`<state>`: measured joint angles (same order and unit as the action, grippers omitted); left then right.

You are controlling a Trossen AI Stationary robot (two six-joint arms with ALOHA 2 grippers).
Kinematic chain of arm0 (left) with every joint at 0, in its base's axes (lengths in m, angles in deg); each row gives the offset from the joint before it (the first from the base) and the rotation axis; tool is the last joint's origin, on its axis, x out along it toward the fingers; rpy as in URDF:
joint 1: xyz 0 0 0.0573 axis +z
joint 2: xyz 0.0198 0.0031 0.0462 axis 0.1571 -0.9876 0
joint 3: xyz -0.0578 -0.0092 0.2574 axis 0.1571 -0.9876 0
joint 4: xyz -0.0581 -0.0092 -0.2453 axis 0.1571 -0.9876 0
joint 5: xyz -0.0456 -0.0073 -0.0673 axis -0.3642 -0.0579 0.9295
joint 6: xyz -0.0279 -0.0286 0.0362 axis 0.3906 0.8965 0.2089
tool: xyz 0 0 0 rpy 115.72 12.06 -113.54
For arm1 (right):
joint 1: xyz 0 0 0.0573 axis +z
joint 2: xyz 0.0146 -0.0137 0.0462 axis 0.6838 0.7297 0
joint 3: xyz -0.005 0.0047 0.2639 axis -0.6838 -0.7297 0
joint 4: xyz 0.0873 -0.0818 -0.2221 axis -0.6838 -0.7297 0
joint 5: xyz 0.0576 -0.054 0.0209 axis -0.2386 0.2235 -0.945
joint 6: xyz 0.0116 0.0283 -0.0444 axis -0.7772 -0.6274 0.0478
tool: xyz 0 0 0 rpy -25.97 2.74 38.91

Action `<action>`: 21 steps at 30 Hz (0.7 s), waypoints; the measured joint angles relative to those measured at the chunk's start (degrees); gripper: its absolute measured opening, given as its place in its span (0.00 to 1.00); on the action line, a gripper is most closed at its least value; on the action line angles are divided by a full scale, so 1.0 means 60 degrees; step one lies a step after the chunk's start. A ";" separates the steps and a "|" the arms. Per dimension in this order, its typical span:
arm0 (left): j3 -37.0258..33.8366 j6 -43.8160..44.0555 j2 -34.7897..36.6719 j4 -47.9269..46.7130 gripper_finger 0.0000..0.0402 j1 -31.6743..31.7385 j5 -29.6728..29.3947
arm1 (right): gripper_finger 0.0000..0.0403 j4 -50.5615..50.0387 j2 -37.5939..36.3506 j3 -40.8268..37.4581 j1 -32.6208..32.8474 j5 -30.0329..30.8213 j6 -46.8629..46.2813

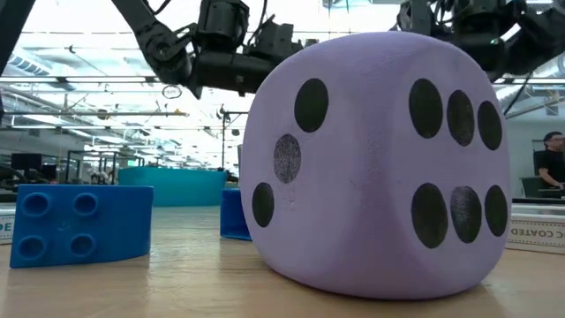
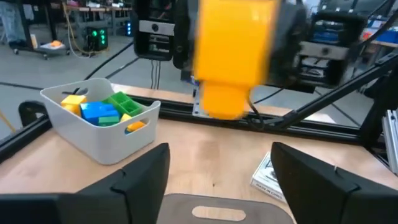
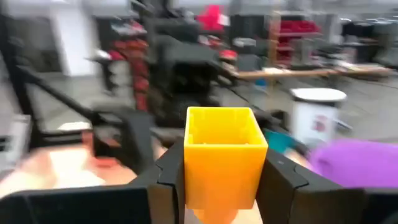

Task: Pick & Place Toys
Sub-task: Put the yellow game piece into the white bin

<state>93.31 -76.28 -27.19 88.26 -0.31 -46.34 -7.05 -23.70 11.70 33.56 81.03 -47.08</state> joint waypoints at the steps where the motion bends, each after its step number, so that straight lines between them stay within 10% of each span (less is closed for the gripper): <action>1: 0.0000 -0.0006 0.0173 -0.0271 0.73 0.0024 0.0000 | 0.29 -0.0568 -0.0358 0.0000 -0.0067 0.0353 0.0077; 13: 0.0000 -0.0160 0.1282 -0.2136 0.74 0.0036 -0.0033 | 0.27 -0.7188 -0.3232 0.0000 -0.2596 0.5695 -0.0180; 21: 0.0000 -0.0244 0.1282 -0.2190 0.74 0.0026 -0.0034 | 0.27 -0.9055 -0.2774 -0.0064 -0.5193 0.6074 -0.1085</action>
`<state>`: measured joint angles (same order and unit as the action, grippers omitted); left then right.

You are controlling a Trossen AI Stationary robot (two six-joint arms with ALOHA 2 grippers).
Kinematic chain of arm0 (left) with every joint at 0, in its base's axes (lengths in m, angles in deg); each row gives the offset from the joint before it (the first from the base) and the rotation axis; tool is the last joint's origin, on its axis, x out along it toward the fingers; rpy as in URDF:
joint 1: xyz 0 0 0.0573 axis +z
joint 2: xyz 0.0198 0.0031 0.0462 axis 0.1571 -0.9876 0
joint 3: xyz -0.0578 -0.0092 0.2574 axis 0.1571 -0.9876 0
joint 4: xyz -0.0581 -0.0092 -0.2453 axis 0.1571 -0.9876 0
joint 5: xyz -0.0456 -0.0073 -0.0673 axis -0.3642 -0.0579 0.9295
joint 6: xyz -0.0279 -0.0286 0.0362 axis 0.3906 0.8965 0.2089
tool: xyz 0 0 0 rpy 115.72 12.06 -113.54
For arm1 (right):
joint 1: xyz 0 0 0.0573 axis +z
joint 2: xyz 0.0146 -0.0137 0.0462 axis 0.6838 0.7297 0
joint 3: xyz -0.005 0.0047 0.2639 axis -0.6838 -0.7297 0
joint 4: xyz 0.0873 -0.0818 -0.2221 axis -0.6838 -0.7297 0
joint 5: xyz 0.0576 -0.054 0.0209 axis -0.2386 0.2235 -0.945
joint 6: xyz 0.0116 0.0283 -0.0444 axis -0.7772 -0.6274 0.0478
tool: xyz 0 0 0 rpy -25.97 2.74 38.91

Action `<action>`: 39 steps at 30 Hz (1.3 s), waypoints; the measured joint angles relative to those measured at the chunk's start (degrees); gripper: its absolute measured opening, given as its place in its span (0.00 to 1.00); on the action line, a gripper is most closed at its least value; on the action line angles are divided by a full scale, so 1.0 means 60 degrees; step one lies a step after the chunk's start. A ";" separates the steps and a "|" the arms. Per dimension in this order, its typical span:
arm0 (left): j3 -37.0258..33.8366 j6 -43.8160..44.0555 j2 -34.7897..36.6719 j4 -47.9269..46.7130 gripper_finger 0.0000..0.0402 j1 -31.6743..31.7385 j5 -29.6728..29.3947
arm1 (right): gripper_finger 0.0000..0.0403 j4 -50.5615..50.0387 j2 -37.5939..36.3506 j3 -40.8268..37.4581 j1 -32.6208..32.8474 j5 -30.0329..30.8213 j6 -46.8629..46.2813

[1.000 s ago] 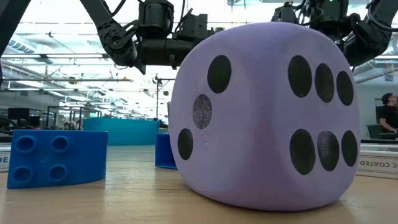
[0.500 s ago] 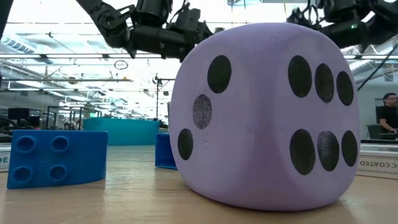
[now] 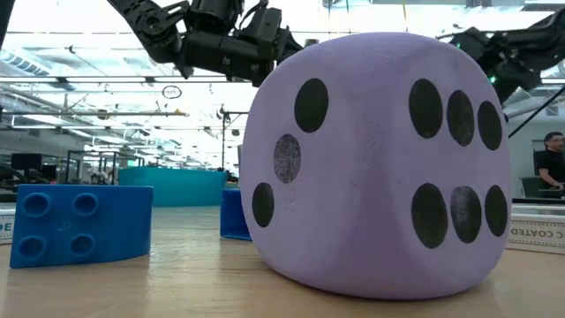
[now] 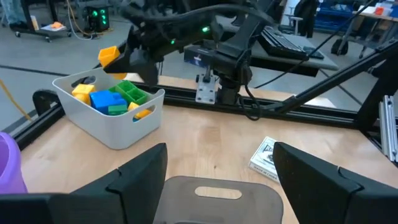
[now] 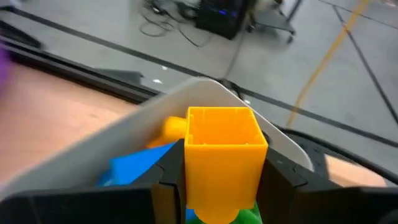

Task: Pick & Place Toys
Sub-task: Put the yellow game piece into the white bin, then put the blue game piece into the white bin

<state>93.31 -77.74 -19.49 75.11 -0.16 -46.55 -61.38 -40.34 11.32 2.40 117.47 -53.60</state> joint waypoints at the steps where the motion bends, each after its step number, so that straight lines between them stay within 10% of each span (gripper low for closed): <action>1: 0.0000 0.0002 0.0000 -0.0004 0.74 0.0000 -0.0002 | 0.27 0.0118 0.0103 -0.0073 -0.0203 0.0002 0.0057; 13: 0.0000 -0.0044 0.0000 -0.0004 0.74 0.0007 -0.0006 | 0.45 0.4750 0.0610 -0.1765 -0.0690 0.0259 0.1771; 24: 0.0000 0.0220 0.0000 0.0000 0.74 0.0007 -0.0013 | 0.60 0.5089 0.0438 -0.1965 -0.0373 0.0078 0.2082; 39: -0.0004 0.0255 0.0000 -0.0118 0.74 0.0015 -0.0025 | 0.61 0.5437 0.0100 -0.0886 0.1651 -0.9518 -0.0178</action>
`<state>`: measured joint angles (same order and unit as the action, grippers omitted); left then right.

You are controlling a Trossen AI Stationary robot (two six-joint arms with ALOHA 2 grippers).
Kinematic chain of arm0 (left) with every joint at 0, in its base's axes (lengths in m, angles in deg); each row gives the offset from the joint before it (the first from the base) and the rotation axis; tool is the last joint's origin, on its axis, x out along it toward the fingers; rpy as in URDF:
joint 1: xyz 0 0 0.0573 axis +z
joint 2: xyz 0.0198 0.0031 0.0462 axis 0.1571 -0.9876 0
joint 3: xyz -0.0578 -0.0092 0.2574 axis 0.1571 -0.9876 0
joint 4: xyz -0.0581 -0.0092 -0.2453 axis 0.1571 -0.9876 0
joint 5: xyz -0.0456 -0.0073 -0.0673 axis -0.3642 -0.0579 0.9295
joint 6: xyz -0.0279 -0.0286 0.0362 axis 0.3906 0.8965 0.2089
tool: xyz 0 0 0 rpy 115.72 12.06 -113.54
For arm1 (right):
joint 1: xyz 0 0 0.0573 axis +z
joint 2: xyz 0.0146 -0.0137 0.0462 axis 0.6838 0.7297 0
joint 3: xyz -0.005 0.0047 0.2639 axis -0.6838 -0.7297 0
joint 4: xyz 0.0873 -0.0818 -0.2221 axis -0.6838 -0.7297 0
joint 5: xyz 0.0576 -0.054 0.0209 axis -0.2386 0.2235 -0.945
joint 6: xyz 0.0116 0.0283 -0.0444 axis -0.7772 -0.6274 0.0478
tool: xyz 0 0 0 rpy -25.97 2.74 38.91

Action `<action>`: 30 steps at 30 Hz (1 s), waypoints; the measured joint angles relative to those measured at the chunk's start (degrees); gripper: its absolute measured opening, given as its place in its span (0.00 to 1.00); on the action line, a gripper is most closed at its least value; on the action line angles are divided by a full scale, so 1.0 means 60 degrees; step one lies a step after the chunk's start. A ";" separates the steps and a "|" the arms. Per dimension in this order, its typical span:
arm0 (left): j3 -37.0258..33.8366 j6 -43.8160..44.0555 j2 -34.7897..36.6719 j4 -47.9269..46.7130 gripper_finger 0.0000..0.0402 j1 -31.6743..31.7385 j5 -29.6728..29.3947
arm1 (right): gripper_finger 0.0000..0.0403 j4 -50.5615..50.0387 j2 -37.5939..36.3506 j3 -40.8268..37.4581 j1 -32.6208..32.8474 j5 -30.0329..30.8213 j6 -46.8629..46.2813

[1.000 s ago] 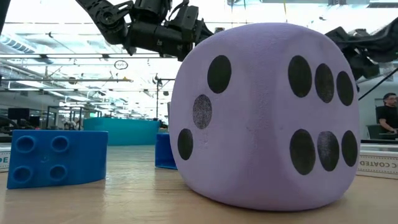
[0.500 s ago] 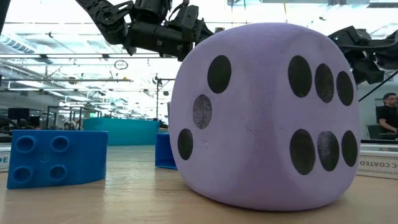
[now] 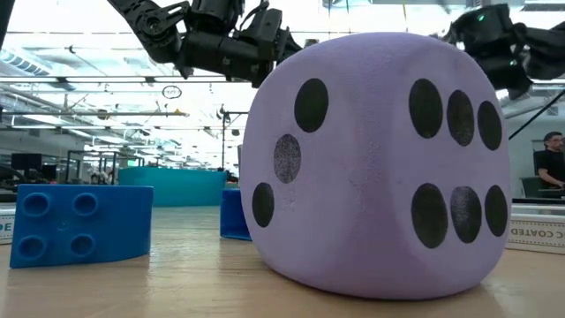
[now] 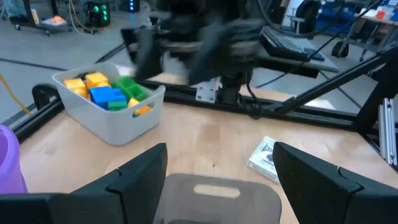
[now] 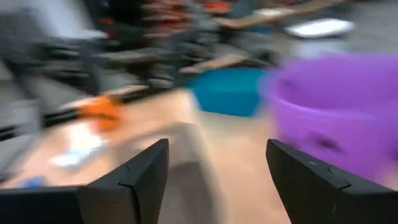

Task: Pick & Place Toys
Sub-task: Put the blue game piece into the white bin

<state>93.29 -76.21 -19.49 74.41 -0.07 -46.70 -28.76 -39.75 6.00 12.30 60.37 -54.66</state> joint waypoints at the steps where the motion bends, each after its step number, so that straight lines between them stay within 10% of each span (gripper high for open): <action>1: 0.0000 0.0005 0.0000 -0.0110 0.74 0.0000 0.0002 | 0.60 0.0267 0.0000 0.0000 0.0268 -0.0255 0.0006; 13: -0.0011 -0.0134 0.0047 -0.0905 0.74 -0.1344 0.2846 | 0.60 0.0967 0.0000 0.0004 0.1598 -0.0448 0.0836; 30: -0.0004 0.0540 0.0047 -0.7722 0.74 -0.5648 -0.2188 | 0.60 0.1043 0.0004 0.0004 0.1596 -0.0402 0.0667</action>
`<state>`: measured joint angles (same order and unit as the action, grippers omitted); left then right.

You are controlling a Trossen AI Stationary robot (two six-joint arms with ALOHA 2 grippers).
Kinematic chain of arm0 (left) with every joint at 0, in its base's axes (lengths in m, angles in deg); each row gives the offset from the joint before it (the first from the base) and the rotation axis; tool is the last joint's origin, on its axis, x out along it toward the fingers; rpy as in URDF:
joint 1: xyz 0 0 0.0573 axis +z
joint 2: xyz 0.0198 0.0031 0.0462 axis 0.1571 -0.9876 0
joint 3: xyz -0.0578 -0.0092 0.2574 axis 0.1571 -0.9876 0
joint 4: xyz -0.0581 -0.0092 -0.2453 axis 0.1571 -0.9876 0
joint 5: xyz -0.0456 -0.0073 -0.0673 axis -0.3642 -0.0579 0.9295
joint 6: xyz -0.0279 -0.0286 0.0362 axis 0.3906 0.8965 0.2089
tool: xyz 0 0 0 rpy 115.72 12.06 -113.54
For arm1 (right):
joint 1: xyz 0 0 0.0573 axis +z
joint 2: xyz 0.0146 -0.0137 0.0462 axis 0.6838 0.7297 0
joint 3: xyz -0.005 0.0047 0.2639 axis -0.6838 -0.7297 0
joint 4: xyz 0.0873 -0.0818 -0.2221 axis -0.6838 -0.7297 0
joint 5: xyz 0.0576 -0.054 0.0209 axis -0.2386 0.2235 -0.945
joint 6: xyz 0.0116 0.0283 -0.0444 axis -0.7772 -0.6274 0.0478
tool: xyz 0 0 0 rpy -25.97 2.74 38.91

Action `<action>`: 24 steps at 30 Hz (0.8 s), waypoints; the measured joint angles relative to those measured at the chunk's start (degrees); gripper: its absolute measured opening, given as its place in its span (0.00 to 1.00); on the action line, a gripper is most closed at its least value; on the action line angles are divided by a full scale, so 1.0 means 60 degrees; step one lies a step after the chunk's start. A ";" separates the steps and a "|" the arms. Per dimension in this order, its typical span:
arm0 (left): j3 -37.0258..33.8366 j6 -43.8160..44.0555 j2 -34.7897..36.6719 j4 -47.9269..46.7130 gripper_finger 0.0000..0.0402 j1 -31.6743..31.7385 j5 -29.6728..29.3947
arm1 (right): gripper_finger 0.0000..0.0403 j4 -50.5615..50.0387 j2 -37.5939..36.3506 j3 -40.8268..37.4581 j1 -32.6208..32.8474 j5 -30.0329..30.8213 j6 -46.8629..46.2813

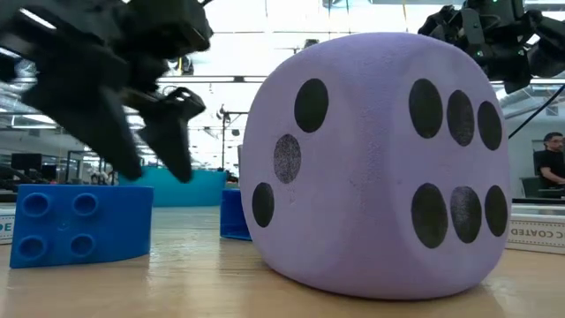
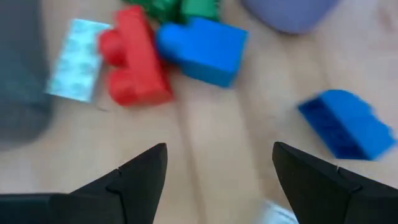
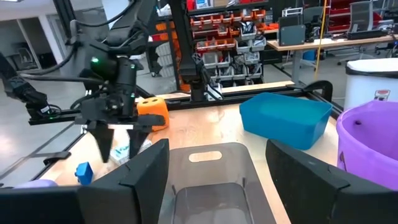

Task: Pick & Place Toys
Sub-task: Put the blue game piece into the white bin

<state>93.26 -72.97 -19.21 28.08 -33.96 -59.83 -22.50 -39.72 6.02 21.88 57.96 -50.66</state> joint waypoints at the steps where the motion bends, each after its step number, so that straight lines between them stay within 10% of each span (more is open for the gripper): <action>1: 0.0000 0.0144 0.0000 0.0047 0.74 -0.0152 0.0068 | 0.60 0.0001 0.0000 0.0000 0.0000 0.0000 -0.0036; 24: 0.0007 0.2221 -0.1435 0.2244 0.72 -0.0785 0.1711 | 0.60 0.0033 0.0000 0.0000 0.0000 0.0001 -0.0228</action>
<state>93.31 -59.64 -27.82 41.54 -38.67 -49.56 -22.30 -39.72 6.02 21.88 57.96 -52.02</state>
